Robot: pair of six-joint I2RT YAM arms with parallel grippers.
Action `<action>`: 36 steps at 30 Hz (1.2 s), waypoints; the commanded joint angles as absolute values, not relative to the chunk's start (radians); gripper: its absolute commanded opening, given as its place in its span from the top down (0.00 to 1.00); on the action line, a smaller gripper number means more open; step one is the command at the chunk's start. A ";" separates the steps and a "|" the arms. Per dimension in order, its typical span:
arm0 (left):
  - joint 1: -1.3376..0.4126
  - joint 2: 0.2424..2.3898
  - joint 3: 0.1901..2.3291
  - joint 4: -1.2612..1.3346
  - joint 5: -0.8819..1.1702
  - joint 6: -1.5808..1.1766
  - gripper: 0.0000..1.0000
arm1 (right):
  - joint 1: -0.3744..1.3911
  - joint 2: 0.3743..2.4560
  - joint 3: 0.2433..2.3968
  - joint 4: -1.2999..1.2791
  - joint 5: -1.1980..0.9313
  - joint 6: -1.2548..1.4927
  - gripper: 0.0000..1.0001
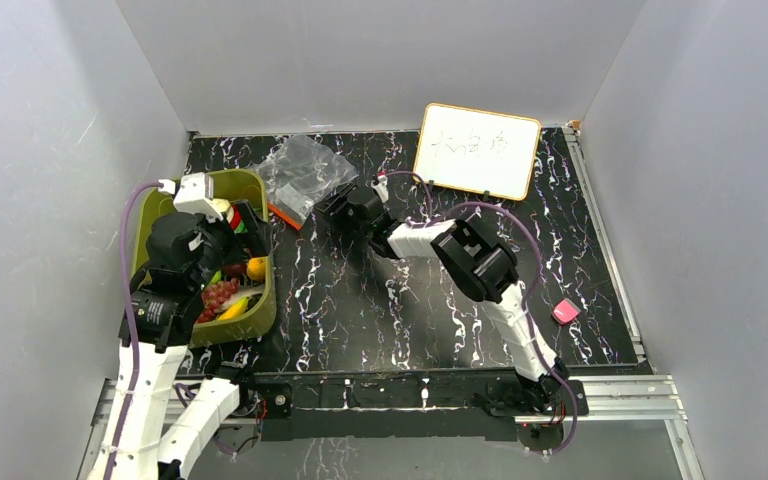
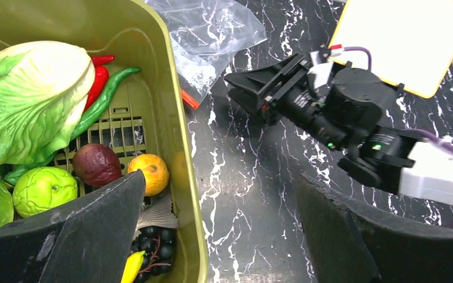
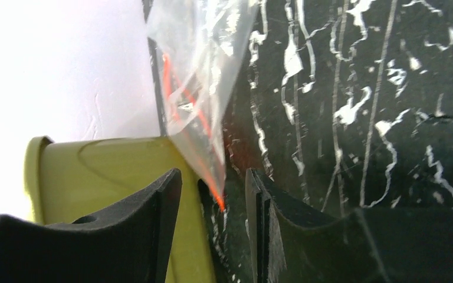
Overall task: Place the food in the zip-top bag and seal the zipper
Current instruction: Pick up the zipper food storage bag at the center of the board.
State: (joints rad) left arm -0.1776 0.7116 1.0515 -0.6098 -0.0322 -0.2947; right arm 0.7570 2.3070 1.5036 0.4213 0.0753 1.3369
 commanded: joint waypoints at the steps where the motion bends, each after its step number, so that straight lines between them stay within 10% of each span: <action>1: -0.171 0.685 1.058 -0.601 0.005 -0.316 0.04 | 0.769 2.369 1.602 0.461 0.135 1.357 0.58; 29: -0.172 0.674 1.004 -0.540 0.117 -0.368 0.05 | 0.774 2.586 1.784 0.668 0.071 1.399 0.49; 36: -0.172 0.676 1.007 -0.539 0.114 -0.361 0.05 | 0.774 2.635 1.873 0.615 0.074 1.397 0.60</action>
State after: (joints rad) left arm -0.1776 0.6788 1.0004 -0.5564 0.0948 -0.3603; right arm 0.7715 2.6057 1.8030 0.5930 0.0547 1.3972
